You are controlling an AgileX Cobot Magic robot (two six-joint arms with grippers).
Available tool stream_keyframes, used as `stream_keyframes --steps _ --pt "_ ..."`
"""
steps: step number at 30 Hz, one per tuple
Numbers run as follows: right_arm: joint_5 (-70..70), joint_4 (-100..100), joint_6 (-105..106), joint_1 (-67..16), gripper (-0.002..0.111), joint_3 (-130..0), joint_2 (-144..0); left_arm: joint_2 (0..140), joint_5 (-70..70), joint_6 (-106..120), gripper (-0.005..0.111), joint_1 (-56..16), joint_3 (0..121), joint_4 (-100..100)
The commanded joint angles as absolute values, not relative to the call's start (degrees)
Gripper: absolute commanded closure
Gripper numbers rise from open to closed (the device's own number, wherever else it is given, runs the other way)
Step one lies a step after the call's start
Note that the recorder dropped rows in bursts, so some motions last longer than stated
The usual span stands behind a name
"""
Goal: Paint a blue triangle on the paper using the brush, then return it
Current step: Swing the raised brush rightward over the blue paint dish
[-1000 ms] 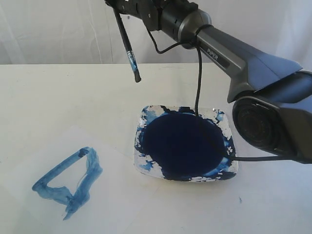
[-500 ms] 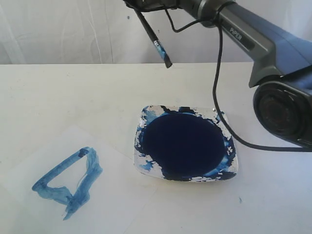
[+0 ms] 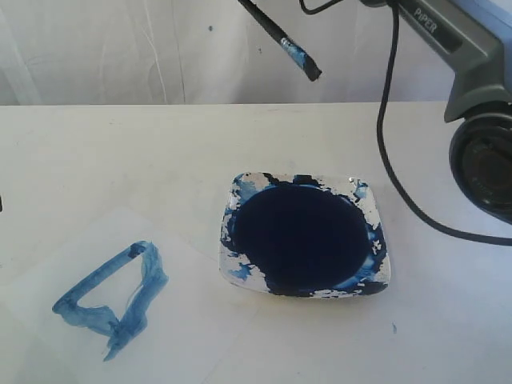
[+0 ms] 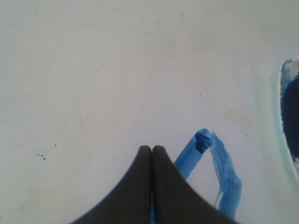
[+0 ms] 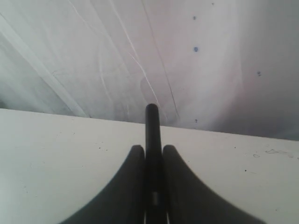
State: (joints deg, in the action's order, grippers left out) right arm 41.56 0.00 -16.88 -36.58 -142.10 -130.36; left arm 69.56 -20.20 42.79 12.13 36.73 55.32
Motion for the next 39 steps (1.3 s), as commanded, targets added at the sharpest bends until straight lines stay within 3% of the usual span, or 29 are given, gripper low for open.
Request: stream_keyframes --steps 1,8,11,18,34,39 --pt "42.1 0.4 -15.0 -35.9 0.108 -141.8 -129.2 69.5 -21.6 43.8 0.107 11.9 36.4 57.2" --pt "38.8 3.3 -13.3 -36.7 0.108 -141.8 -129.5 69.5 -21.6 43.8 0.107 11.9 36.4 59.7" --pt "33.2 13.4 -8.6 -39.3 0.108 -141.7 -129.6 69.5 -21.7 43.8 0.107 11.9 36.4 59.5" --pt "22.0 14.4 -1.5 -46.2 0.108 -141.7 -129.6 69.5 -21.0 43.8 0.107 11.9 36.4 59.1" --pt "15.7 14.9 4.0 -51.9 0.108 -141.7 -131.8 69.5 -20.5 43.8 0.107 11.9 36.4 59.1" --pt "14.0 32.2 19.4 -51.9 0.108 -141.7 -131.9 69.5 -20.5 43.8 0.107 11.9 36.4 59.1"
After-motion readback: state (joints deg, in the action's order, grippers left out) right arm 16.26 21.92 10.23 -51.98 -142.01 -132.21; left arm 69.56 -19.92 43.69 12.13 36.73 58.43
